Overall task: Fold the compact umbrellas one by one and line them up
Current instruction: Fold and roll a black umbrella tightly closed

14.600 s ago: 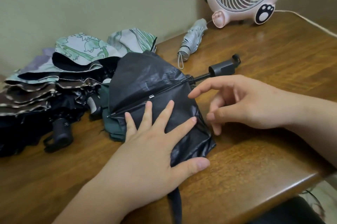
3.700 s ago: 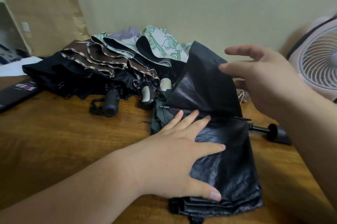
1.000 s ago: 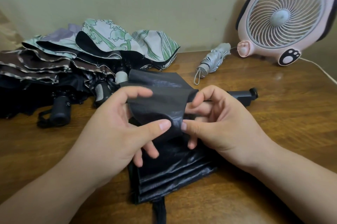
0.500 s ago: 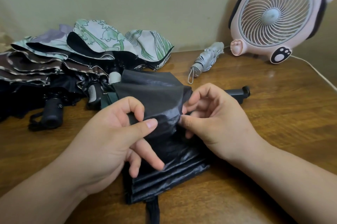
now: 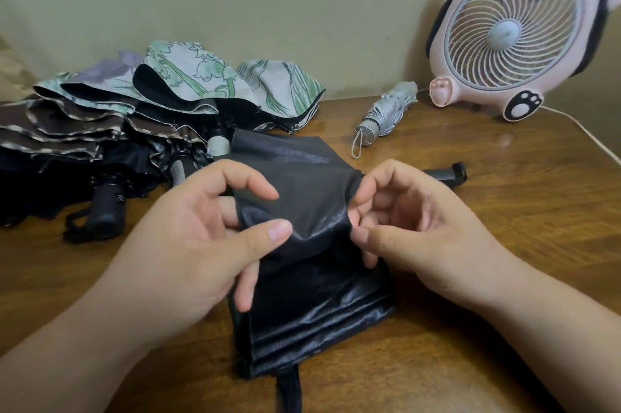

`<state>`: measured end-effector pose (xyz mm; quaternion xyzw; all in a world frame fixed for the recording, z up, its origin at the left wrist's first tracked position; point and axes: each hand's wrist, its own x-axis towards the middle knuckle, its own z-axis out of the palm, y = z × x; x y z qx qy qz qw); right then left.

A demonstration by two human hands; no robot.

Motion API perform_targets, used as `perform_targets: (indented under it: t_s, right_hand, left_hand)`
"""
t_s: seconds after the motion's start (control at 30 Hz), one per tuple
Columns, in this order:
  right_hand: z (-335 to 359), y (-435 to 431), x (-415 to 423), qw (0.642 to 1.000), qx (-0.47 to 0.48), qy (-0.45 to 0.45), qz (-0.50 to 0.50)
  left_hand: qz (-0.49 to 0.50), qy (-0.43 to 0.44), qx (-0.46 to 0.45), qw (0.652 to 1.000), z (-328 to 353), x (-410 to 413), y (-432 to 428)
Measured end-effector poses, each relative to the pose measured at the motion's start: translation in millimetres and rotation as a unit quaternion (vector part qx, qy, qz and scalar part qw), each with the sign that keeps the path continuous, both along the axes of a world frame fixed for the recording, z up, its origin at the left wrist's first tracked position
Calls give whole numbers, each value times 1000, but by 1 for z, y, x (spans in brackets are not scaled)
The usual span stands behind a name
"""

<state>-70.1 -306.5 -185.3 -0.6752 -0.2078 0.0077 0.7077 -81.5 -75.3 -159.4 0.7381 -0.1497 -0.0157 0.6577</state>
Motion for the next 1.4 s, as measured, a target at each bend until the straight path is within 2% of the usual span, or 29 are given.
perform_targets:
  t_s: [0.1,0.23,0.4,0.5,0.63,0.7,0.77,0.83,0.87,1.0,1.1,1.2,1.3,1.4]
  right_hand:
    - [-2,3,0,1000,1,9,-6]
    - [-3,5,0,999,26,41,13]
    - [0,-4,1,999,5,47,19]
    - [1,-10,2,998,-26,39,51]
    - [-1,-12,0,992,-100,15,69]
    - [-2,-10,-2,986,-157,-13,58]
    - [-3,-8,-3,980,-188,-21,54]
    - [-5,-8,-3,978,-199,-20,57]
    - [-5,-8,-3,977,-202,-23,57]
    - [-2,-12,-5,972,-222,-30,63]
    - [5,-18,-5,963,-257,-35,66]
    - [8,-22,-3,976,-213,-17,34]
    - [6,-21,2,985,-166,15,-52]
    - [8,-18,4,985,-125,76,-94]
  left_hand:
    - [-36,-16,23,999,2,-4,-2]
    - [-7,-10,56,998,5,-9,-7]
    - [10,17,55,998,16,-14,-6]
    - [-10,18,164,986,20,-10,5]
    - [-78,51,330,939,20,-9,13]
    - [-41,-26,385,922,13,-8,11]
    - [55,-164,366,914,2,-4,9]
    - [102,-284,383,873,-6,2,1]
    - [84,-303,421,851,-11,7,-4]
    - [-64,-221,581,781,-30,18,-10]
    - [-87,-192,632,745,-35,20,-5]
    - [-85,-184,648,734,-35,22,-3]
    - [-106,-167,655,729,-34,22,-3]
    - [-145,-148,653,729,-27,19,-4]
